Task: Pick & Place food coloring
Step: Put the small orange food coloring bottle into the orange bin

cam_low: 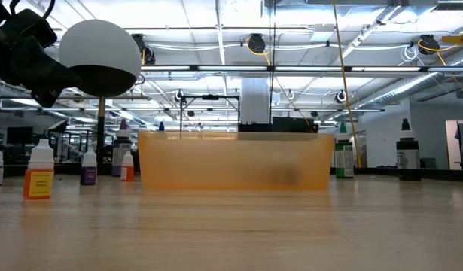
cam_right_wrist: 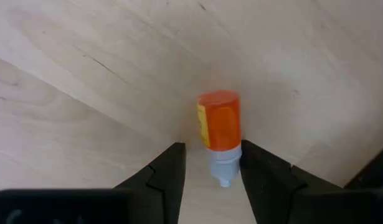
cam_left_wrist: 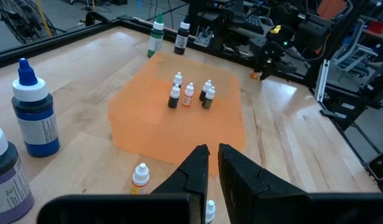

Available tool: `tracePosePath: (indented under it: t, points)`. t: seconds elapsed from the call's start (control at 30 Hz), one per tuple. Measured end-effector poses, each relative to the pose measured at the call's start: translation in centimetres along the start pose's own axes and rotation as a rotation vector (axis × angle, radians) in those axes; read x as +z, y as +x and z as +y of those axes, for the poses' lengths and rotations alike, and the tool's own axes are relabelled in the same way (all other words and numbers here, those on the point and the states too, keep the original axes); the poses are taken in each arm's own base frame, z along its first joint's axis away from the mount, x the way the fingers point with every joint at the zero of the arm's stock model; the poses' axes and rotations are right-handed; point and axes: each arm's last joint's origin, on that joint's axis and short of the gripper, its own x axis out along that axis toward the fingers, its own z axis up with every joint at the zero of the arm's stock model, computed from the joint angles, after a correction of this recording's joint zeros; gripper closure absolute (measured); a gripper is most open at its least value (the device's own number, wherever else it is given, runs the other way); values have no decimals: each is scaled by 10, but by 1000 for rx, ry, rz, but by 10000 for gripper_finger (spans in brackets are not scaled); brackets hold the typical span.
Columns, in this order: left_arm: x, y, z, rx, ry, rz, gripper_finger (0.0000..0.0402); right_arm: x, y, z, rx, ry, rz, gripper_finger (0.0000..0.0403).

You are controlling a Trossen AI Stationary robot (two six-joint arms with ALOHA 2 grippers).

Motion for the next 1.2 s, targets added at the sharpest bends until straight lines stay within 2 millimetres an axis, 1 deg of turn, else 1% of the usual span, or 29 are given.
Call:
tracePosePath:
  t: [0.1, 0.27, 0.33, 0.43, 0.57, 0.83, 0.97, 1.1, 1.2]
  points:
    - [0, 0, 0, 0, 0, 0, 360, 1, 0, 0, 11, 0, -43, 291]
    - [0, 0, 0, 0, 0, 0, 360, 2, 1, -1, -1, 0, -55, 341]
    - [0, 0, 0, 0, 0, 0, 360, 2, 1, -2, -4, -1, -65, 353]
    - [0, 0, 0, 0, 0, 0, 360, 3, 1, -1, 9, -10, -113, 353]
    - [0, 0, 0, 0, 0, 0, 360, 6, 0, 0, 42, -41, -225, 353]
    - [0, 0, 0, 0, 0, 0, 360, 15, -1, 8, 180, -92, -581, 353]
    - [0, 0, 0, 1, 1, 1, 360, 16, -7, 20, 304, -146, -753, 354]
    - [0, 0, 0, 0, 1, 1, 360, 19, -14, 34, 364, -250, -911, 354]
    - [0, 0, 0, 0, 0, 1, 360, 22, -19, 45, 380, -346, -986, 354]
